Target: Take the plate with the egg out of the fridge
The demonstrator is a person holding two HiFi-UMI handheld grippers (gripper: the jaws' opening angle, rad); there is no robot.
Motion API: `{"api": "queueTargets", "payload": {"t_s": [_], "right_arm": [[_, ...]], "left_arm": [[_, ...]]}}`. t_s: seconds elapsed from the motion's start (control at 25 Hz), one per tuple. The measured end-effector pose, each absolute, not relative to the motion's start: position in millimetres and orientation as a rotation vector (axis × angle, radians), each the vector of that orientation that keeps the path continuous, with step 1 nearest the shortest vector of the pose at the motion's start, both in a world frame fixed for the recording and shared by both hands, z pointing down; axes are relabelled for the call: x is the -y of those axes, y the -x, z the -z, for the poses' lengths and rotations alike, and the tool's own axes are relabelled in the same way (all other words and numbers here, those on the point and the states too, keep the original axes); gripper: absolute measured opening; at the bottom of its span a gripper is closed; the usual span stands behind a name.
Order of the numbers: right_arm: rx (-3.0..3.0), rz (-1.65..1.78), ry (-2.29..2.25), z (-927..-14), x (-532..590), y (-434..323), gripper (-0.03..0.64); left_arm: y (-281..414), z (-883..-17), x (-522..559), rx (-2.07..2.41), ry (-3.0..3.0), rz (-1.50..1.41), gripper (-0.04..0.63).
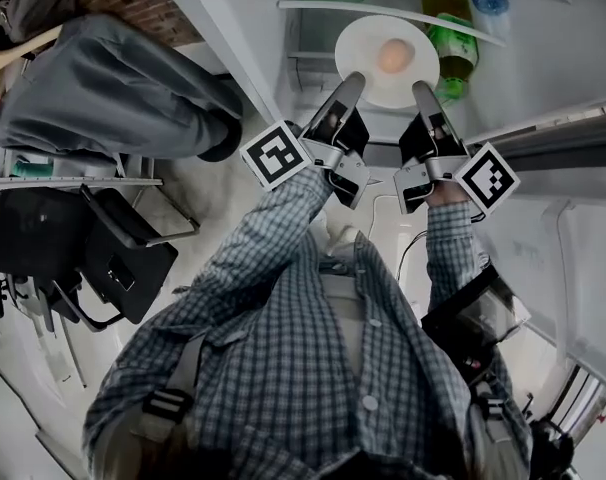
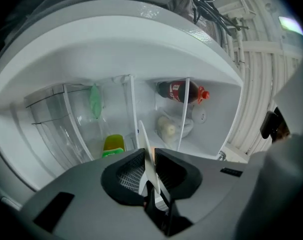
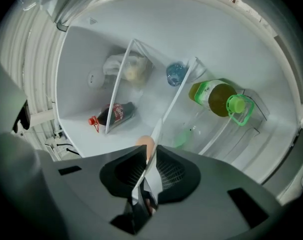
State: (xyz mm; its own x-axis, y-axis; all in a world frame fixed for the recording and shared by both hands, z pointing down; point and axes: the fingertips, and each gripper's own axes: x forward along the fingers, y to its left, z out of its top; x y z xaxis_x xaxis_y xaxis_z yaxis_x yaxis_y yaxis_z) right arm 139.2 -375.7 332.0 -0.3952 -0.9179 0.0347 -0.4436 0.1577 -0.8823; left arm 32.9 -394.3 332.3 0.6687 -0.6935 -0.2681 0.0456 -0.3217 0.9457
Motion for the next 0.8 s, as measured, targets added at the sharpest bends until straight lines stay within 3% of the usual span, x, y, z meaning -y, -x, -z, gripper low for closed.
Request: {"api": "queueTargets", "payload": {"t_s": [0.8], "right_arm": [[-2.008,1.149,1.262,-341,258,-145,0.066]], "left_arm": [[-40,-346,271,0.584,-1.765,0.838,0.066]]}}
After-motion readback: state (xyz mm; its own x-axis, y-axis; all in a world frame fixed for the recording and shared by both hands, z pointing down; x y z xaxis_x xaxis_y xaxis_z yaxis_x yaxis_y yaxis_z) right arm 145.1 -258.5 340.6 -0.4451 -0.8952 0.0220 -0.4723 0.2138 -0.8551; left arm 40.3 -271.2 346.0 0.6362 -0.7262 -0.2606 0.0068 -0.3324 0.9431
